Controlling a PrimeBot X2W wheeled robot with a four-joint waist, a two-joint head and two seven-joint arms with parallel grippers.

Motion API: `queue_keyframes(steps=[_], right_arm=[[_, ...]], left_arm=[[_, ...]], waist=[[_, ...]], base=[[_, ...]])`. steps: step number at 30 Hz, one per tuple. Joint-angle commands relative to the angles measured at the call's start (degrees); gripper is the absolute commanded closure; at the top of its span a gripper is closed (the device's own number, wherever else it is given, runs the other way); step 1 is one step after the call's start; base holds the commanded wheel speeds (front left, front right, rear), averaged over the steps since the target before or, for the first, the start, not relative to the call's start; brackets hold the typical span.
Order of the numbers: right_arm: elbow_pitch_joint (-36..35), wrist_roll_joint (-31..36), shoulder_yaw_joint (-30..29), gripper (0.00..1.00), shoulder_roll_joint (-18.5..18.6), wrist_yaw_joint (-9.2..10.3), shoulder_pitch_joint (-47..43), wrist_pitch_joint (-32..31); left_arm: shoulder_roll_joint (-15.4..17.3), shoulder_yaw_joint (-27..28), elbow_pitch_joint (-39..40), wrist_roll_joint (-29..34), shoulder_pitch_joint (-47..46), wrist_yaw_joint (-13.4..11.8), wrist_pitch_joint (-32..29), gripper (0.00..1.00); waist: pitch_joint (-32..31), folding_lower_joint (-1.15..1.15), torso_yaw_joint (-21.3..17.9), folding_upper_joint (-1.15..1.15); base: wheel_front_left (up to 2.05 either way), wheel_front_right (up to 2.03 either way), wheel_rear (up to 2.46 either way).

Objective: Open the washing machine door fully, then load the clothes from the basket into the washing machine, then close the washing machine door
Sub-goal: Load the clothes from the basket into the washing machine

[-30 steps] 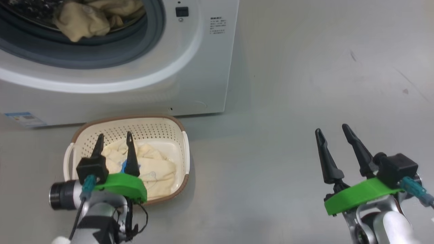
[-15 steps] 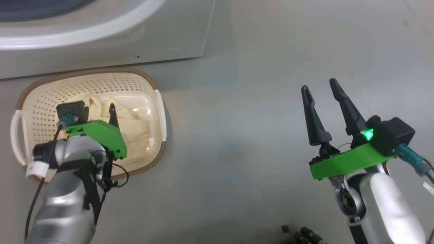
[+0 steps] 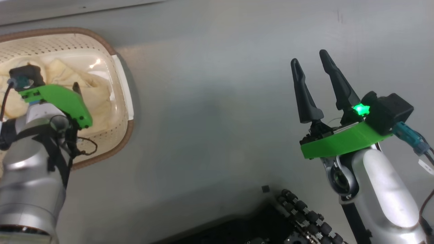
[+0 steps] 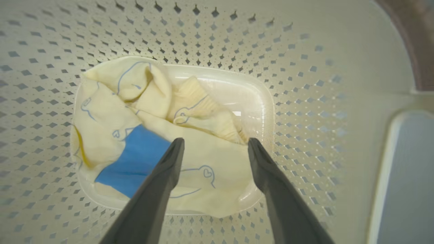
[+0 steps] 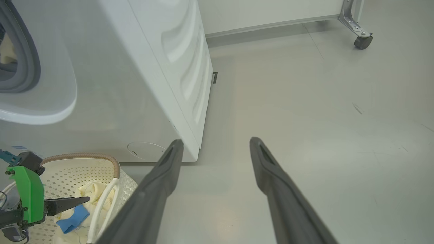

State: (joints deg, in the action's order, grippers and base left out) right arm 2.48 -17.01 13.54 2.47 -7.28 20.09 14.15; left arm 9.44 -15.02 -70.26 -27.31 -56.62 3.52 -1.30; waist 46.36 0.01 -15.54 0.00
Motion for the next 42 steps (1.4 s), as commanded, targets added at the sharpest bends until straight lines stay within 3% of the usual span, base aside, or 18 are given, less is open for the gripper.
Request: queue_keyframes(steps=[1, 12, 21, 22, 25, 34, 42], right_arm=[[-1.2, -0.7, 1.4, 0.00, 0.4, -0.21, 0.0, 0.7], [-1.6, -3.1, 3.0, 0.00, 0.4, -0.21, 2.1, 0.8], [-2.6, -4.6, 4.0, 0.00, 0.4, -0.21, 1.6, 0.8], [-2.7, -4.6, 3.9, 0.00, 0.4, -0.21, 1.4, 0.8], [-3.0, -4.5, 3.7, 0.00, 0.4, -0.21, 0.8, 0.8], [-3.2, -4.0, 3.6, 0.00, 0.4, -0.21, 1.3, 0.8], [-2.5, -1.8, 1.7, 0.00, 0.4, -0.21, 1.6, 0.9]], left_arm=[[3.2, 1.6, -0.2, -0.9, -0.8, -0.1, -0.3, 0.00], [7.1, 3.2, -2.1, -2.5, -4.8, -2.5, -1.5, 0.00], [9.1, 3.9, -3.1, -3.5, -6.5, -6.5, -5.0, 0.00], [9.0, 3.9, -3.1, -3.5, -6.5, -7.0, -5.2, 0.04], [8.5, 3.6, -3.3, -3.5, -6.3, -7.8, -5.6, 1.00], [8.0, 1.6, -3.4, -2.2, -6.1, -8.4, -3.7, 1.00], [6.8, -0.8, -2.4, -0.2, -6.0, -8.4, 4.9, 1.00]], waist=[[4.3, -0.01, -2.1, 0.00], [10.4, -0.01, -5.1, 0.00], [13.9, -0.01, -7.5, 0.00], [14.0, -0.01, -7.4, 0.00], [14.2, -0.01, -7.3, 0.00], [14.2, -0.01, -6.5, 0.00], [10.7, -0.01, -3.0, 0.00]], base=[[0.00, 0.00, 0.00], [0.00, 0.00, 0.00], [0.00, 0.00, 0.00], [0.00, 0.00, 0.00], [0.00, 0.00, 0.00], [0.00, 0.00, 0.00], [0.00, 0.00, 0.00]])
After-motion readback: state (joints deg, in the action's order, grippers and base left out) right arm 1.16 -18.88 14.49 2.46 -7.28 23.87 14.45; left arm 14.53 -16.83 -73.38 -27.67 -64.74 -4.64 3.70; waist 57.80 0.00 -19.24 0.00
